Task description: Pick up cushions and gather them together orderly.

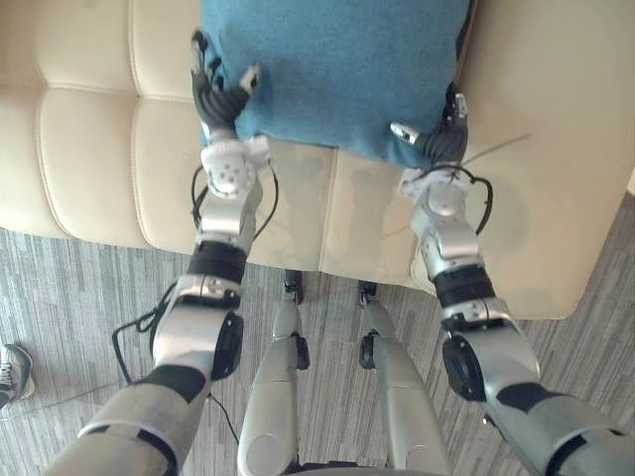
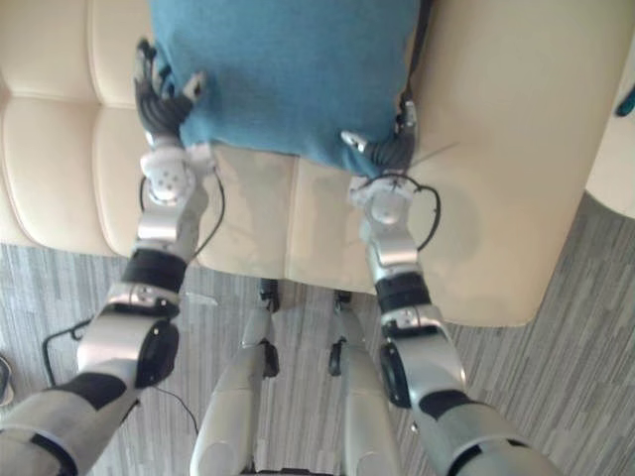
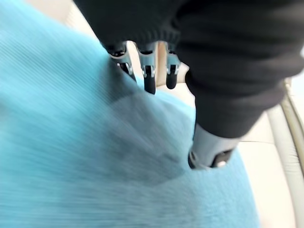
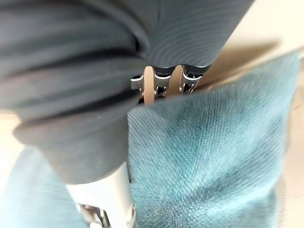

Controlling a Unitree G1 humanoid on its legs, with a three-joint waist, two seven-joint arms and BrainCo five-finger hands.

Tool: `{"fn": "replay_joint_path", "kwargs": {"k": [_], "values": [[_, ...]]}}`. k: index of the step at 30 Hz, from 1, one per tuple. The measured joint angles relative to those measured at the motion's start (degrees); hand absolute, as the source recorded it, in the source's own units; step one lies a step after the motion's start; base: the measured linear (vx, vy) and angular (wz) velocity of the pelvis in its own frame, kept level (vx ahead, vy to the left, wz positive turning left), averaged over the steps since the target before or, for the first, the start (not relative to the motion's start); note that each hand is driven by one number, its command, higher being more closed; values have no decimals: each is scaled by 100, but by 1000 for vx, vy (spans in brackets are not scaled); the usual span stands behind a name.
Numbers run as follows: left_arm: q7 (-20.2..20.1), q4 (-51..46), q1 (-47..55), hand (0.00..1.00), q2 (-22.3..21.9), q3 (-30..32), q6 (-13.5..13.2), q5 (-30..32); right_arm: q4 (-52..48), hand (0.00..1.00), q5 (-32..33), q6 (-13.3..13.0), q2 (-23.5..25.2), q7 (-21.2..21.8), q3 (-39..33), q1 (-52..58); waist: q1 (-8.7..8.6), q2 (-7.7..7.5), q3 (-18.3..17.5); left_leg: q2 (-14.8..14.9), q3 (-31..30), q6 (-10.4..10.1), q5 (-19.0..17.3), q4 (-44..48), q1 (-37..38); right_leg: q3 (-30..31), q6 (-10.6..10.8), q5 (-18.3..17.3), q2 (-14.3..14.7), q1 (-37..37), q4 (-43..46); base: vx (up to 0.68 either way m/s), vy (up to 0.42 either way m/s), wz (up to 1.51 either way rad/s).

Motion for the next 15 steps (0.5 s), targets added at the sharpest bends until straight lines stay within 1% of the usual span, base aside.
{"fn": "replay_joint_path", "kwargs": {"k": [3, 4, 5, 6, 7, 9, 10, 12, 14, 15], "values": [[-177, -246, 590, 0, 115, -42, 13, -284, -433, 0, -11, -33, -230, 143, -7, 509, 24, -16, -9, 36, -11, 23, -19, 0, 197, -8, -40, -61, 38, 169, 82, 34, 30, 6], [-231, -326, 719, 0, 148, -32, 11, -350, -521, 0, -12, -51, -266, 179, -6, 636, 31, -18, -11, 49, -6, 64, -51, 0, 241, -11, -43, -69, 52, 200, 95, 0, 0, 0], [-275, -564, 1081, 0, 266, 7, -1, -437, -791, 0, -18, -80, -345, 264, -21, 953, 39, -19, -11, 84, 18, 140, -136, 0, 381, -12, -45, -104, 90, 283, 181, 0, 0, 0], [-367, -692, 1354, 0, 347, 43, -4, -569, -970, 0, -32, -118, -396, 340, -67, 1305, 53, -20, -11, 79, 16, 147, -148, 0, 531, -12, -24, -183, 82, 389, 301, 0, 0, 0], [-398, -760, 1495, 0, 392, 62, -4, -596, -1026, 0, -38, -121, -398, 376, -74, 1481, 56, -34, -19, 73, 19, 148, -149, 0, 623, -11, -41, -227, 72, 440, 385, 1, 22, 9], [-546, -1148, 2099, 0, 463, 246, -29, -800, -1296, 0, -57, -125, -369, 568, -153, 2254, 50, -89, -58, 50, 39, 163, -207, 7, 990, -7, -31, -408, 29, 680, 637, -1, 15, 5], [-596, -1315, 2384, 0, 456, 323, -67, -840, -1408, 0, -53, -134, -306, 636, -185, 2560, 52, -115, -85, 47, 43, 187, -299, 24, 1118, -2, 0, -488, 23, 786, 690, 8, -2, 3], [-739, -1518, 2955, 0, 418, 442, -157, -917, -1546, 0, -44, -138, -127, 793, -231, 3166, 48, -185, -197, 52, 52, 195, -381, 102, 1318, 9, 38, -562, 25, 1021, 683, 21, -9, 1], [-906, -1553, 3730, 0, 303, 495, -160, -965, -1559, 0, 15, -146, 36, 1020, -237, 3872, 34, -240, -476, 55, 71, 182, -459, 102, 1572, 18, 48, -633, 31, 1281, 652, 66, -13, -2], [-1048, -1539, 4212, 0, 150, 574, -154, -959, -1553, 0, 13, -148, 113, 1207, -243, 4293, 27, -274, -696, 61, 110, 179, -514, 102, 1715, 35, 54, -649, 40, 1436, 589, 73, -5, -6]]}}
